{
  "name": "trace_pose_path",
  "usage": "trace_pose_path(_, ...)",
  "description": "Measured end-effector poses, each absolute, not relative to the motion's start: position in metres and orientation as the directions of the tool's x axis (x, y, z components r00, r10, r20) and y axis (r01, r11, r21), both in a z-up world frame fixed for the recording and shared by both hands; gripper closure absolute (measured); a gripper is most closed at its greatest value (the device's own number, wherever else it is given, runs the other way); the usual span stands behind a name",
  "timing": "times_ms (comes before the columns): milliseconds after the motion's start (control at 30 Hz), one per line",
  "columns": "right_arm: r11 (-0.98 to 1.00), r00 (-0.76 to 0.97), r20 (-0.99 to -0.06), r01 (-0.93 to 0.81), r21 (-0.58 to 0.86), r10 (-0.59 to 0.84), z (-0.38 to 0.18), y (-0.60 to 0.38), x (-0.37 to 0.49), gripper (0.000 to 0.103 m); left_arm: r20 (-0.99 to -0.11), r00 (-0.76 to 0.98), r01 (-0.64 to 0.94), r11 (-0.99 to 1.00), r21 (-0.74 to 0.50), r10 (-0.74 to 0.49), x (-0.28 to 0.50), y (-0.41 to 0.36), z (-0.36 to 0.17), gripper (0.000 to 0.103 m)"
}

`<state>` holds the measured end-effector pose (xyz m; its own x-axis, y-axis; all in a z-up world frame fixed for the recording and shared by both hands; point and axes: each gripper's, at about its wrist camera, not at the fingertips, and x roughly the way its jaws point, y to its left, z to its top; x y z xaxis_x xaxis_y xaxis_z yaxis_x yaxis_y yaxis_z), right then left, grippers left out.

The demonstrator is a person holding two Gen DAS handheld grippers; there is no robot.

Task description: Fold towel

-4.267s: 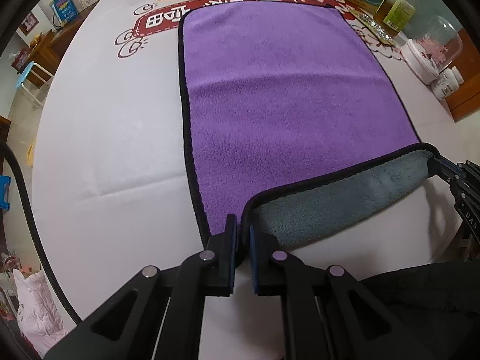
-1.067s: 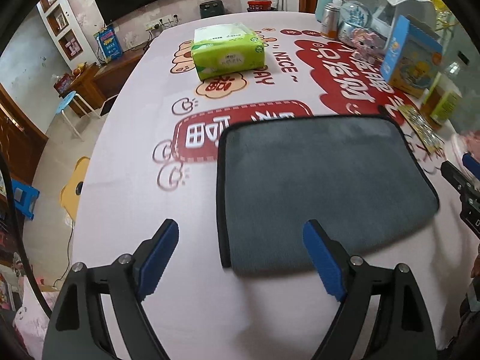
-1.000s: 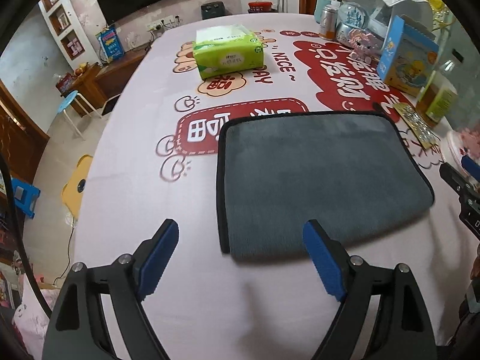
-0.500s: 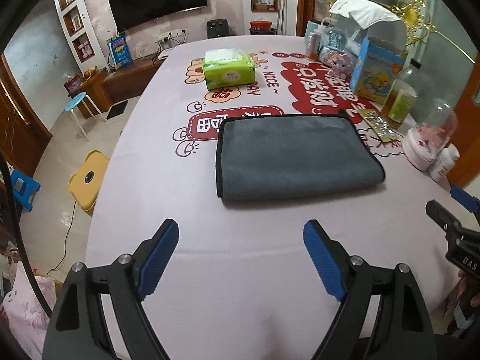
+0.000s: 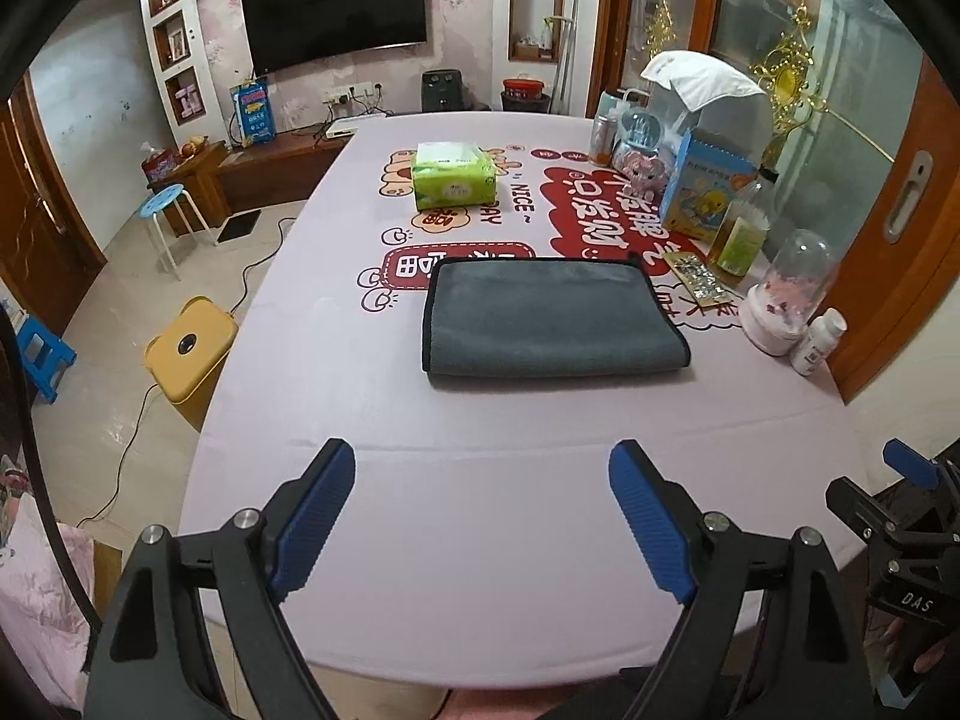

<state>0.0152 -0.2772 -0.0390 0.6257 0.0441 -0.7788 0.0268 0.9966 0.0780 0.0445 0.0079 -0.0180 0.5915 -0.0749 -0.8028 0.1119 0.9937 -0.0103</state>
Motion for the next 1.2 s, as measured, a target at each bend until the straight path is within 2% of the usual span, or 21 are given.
trace_pose_path(333, 0.991, 0.627, -0.773, 0.021, 0.136, 0.093, -0.013, -0.260, -0.020, 0.003, -0.815, 0.574, 0.118, 0.993, -0.014, -0.080, 0.006, -0.003, -0.014, 0.016)
trace_pose_path(500, 0.993, 0.636, -0.769, 0.035, 0.110, 0.062, -0.011, -0.252, -0.027, 0.000, -0.795, 0.605, 0.071, 0.997, 0.000, -0.043, -0.002, -0.001, -0.012, 0.016)
trace_pose_path(600, 0.991, 0.646, -0.762, 0.065, 0.116, 0.047, -0.012, -0.251, -0.032, 0.000, -0.792, 0.610, 0.051, 0.999, 0.003, -0.029, -0.006, 0.001, -0.015, 0.011)
trace_pose_path(767, 0.986, 0.640, -0.768, 0.106, 0.130, 0.032, -0.014, -0.251, -0.032, 0.000, -0.777, 0.629, 0.050, 0.999, 0.008, -0.025, -0.009, 0.001, -0.012, 0.010)
trace_pose_path(900, 0.989, 0.643, -0.765, 0.090, 0.121, 0.035, -0.016, -0.247, -0.033, 0.000, -0.744, 0.668, 0.055, 0.998, 0.032, -0.013, -0.015, -0.006, -0.008, 0.001)
trace_pose_path(1200, 0.993, 0.663, -0.748, 0.068, 0.097, 0.028, -0.015, -0.242, -0.031, 0.000, -0.737, 0.676, 0.055, 0.998, 0.038, -0.009, -0.017, -0.012, -0.008, 0.001)
